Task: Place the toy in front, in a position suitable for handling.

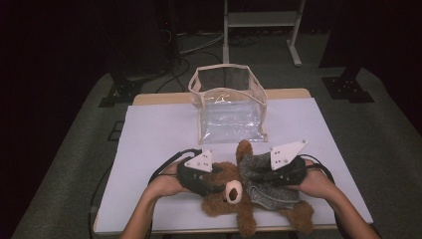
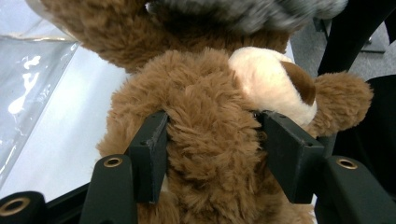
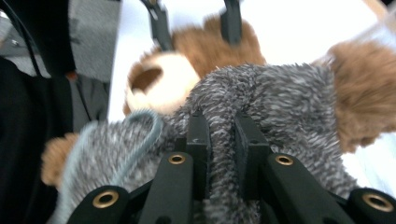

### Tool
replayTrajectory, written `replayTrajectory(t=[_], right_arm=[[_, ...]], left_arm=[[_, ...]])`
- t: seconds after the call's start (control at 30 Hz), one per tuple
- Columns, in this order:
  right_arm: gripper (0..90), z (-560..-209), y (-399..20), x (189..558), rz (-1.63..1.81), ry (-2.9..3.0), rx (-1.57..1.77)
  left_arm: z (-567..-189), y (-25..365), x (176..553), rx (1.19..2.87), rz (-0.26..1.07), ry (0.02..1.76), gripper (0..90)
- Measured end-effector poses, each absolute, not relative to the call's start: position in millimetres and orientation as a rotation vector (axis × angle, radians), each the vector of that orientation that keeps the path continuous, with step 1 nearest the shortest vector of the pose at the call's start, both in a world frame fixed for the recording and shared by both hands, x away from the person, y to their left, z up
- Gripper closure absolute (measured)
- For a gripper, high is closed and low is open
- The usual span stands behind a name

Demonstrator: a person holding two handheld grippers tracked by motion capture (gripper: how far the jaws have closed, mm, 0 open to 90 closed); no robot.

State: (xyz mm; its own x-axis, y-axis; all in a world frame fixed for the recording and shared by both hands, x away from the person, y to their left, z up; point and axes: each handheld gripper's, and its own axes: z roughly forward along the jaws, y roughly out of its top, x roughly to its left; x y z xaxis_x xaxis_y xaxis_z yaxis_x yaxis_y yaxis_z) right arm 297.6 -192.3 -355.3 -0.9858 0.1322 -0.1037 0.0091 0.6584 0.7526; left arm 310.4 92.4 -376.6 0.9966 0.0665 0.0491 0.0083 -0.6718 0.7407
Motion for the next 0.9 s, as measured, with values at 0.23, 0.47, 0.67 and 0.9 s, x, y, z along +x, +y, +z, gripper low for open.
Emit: replayTrajectory(t=[0.23,0.47,0.67,0.9], right_arm=[[77.8,-356,-220,298,1.27,2.691,0.228],[77.8,-345,-198,300,1.314,2.68,0.149],[77.7,-361,-202,303,1.233,2.723,0.186],[77.6,-351,-199,298,1.306,2.696,0.16]], left_arm=[[-378,89,312,2.301,0.087,0.043,42.4],[-377,89,307,2.308,0.108,0.038,42.2],[-377,91,306,2.311,0.115,0.034,41.8],[-377,90,305,2.319,0.122,0.029,41.8]])
